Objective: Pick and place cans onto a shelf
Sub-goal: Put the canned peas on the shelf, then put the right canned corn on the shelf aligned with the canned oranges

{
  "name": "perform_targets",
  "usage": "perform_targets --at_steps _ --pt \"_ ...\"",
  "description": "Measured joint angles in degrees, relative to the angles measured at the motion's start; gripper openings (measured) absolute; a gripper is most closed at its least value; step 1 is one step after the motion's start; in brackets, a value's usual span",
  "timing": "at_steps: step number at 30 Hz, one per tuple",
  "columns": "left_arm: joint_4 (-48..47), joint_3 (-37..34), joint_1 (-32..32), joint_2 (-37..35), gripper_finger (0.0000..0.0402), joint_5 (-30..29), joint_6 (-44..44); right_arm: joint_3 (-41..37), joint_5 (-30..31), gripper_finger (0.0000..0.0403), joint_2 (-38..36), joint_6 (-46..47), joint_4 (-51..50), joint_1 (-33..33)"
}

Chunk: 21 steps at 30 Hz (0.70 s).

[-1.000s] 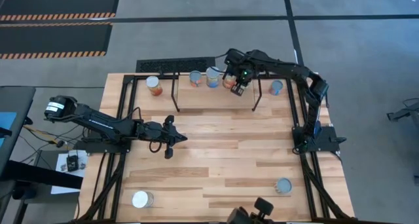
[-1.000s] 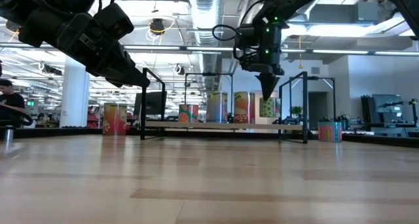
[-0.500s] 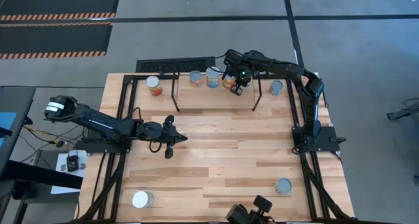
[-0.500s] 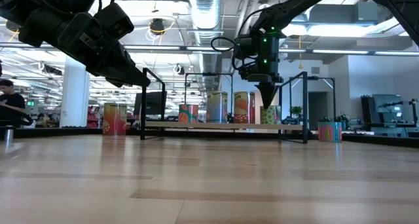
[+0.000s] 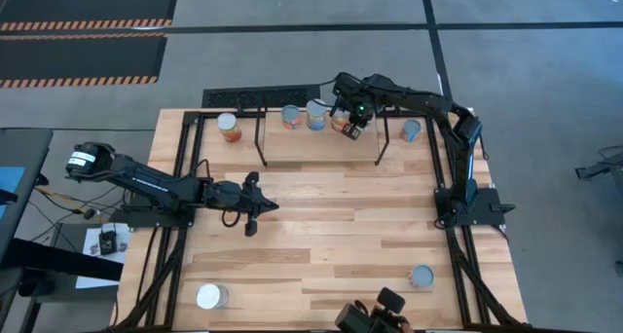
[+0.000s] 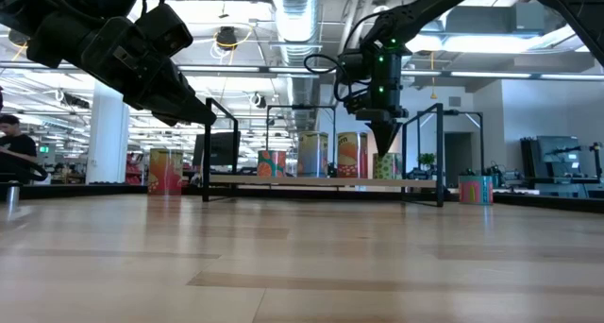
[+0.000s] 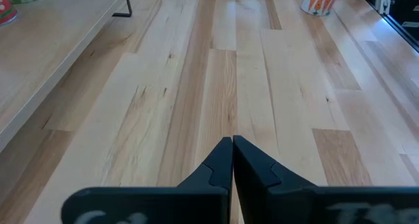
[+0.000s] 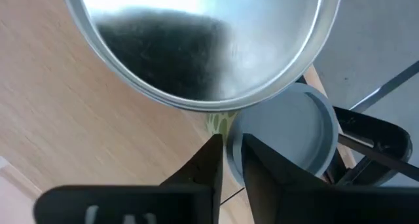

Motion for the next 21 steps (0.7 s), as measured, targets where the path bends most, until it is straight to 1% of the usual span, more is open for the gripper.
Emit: perform_targets --at_steps 9,18,21 --pt "0.0 0.0 0.0 0.0 0.0 0.0 0.01 0.89 2.66 0.0108 -0.02 0.73 -1.44 0.14" --pt "-0.05 0.0 0.0 0.0 0.0 0.0 0.01 3.6 2.67 0.0108 -1.84 1.07 -2.84 2.24" --pt "-0.07 0.0 0.0 0.0 0.0 0.0 0.03 4.39 1.11 0.0101 -3.14 1.16 -5.69 3.76"
